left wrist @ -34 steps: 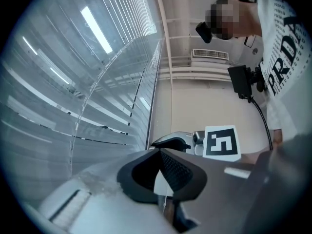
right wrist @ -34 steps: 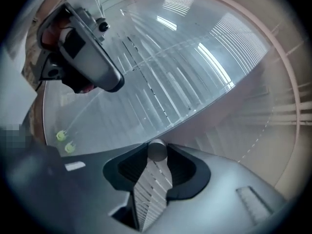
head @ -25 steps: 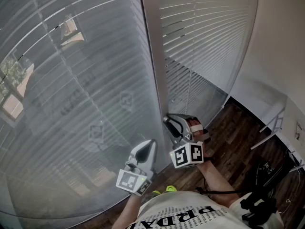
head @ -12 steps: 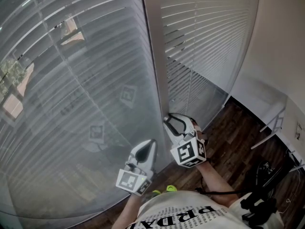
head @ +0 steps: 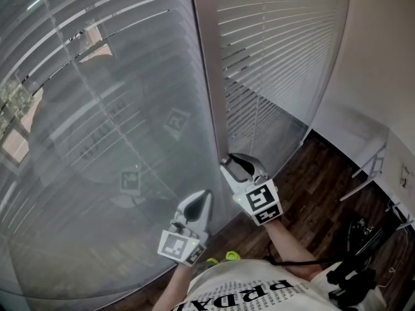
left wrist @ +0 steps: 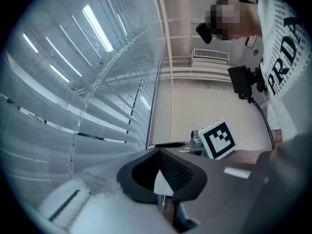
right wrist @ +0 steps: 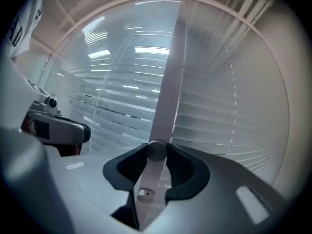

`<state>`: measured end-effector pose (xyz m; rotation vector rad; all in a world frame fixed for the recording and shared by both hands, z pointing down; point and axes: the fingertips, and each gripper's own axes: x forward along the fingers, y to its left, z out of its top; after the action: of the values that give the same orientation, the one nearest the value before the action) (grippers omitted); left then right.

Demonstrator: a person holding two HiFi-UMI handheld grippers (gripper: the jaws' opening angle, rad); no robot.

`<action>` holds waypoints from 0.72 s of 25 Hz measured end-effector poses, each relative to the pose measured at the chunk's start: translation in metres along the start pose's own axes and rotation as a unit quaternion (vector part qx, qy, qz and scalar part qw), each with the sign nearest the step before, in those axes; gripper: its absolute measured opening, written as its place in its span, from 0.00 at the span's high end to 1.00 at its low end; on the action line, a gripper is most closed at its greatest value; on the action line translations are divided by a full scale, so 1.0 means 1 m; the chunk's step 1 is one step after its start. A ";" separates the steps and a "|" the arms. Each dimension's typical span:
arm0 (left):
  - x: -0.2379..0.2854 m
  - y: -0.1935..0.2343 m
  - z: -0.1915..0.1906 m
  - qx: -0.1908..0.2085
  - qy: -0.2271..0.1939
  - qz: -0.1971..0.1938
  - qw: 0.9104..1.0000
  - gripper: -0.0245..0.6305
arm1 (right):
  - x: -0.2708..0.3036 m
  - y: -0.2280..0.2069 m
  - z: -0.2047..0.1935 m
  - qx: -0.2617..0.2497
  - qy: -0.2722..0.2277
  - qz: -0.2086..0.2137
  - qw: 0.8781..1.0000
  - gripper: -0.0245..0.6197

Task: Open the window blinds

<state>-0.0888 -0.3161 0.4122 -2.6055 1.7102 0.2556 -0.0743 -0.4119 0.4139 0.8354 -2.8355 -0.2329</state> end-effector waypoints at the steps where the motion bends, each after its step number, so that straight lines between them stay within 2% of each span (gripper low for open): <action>1: 0.000 -0.001 0.000 0.000 0.000 -0.001 1.000 0.98 | 0.000 0.000 0.000 0.009 0.000 0.000 1.000 0.77; 10: 0.001 -0.001 -0.003 -0.002 0.001 -0.001 1.000 0.98 | 0.000 -0.004 -0.001 0.090 -0.018 -0.002 0.996 0.77; 18: -0.002 -0.002 -0.002 -0.009 -0.001 0.007 1.000 0.98 | 0.000 -0.004 -0.001 0.083 -0.019 -0.005 0.996 0.76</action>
<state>-0.0879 -0.3138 0.4147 -2.6056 1.7326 0.2758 -0.0722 -0.4156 0.4136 0.8857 -2.9178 -0.0132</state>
